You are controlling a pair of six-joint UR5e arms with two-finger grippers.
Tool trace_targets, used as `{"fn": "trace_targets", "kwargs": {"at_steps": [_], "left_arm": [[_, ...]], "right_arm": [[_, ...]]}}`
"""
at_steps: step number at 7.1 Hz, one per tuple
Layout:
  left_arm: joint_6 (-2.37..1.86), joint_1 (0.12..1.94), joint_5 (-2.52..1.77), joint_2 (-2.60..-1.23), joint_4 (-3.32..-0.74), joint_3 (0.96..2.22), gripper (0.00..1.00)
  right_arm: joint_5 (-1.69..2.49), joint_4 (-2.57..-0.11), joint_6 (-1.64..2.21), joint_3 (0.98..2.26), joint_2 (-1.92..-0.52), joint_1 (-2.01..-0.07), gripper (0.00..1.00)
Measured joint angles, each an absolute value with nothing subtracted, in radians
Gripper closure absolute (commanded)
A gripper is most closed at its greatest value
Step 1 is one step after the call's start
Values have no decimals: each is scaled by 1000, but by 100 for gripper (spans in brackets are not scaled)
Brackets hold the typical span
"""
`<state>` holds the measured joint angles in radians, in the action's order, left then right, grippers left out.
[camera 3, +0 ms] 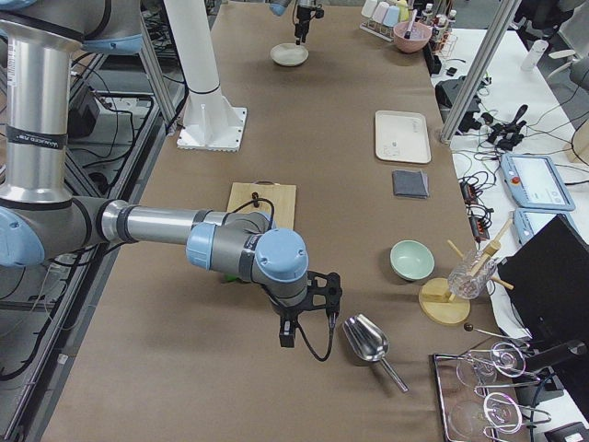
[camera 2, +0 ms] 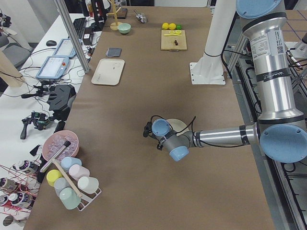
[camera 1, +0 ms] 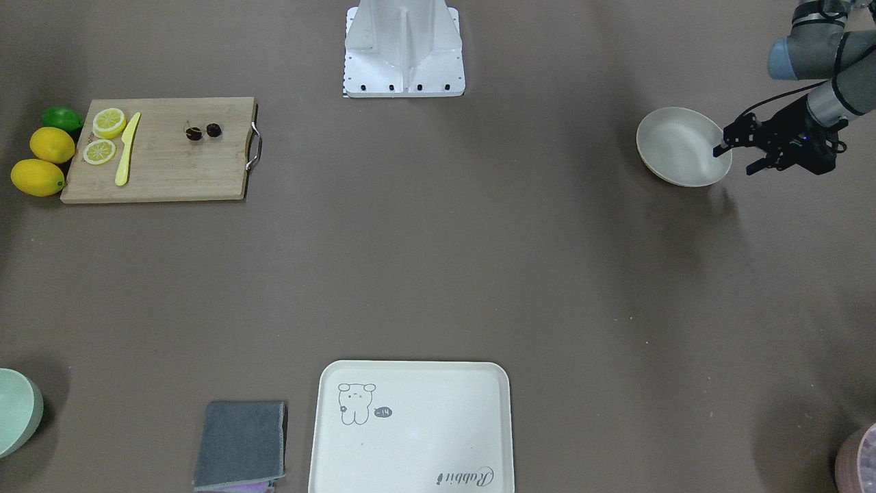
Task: Place red cherry on plate
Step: 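Reach the left gripper down to the white bowl's rim and grasp it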
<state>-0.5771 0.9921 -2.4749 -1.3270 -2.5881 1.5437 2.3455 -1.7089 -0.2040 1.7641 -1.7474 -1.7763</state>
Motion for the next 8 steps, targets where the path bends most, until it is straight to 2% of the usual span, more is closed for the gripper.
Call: {"fn": "trace_targets", "kwargs": {"at_steps": [6,8], "left_arm": [[-568,968,-2479,-1331,-2589,1515,30],[-567,968,-2480,-1332,-2589,1505,79]], "right_arm": [[2345,-1709,-204,1764,-1750,-1776,0],[2345,-1709,-204,1764,-1750,-1776,0]]}}
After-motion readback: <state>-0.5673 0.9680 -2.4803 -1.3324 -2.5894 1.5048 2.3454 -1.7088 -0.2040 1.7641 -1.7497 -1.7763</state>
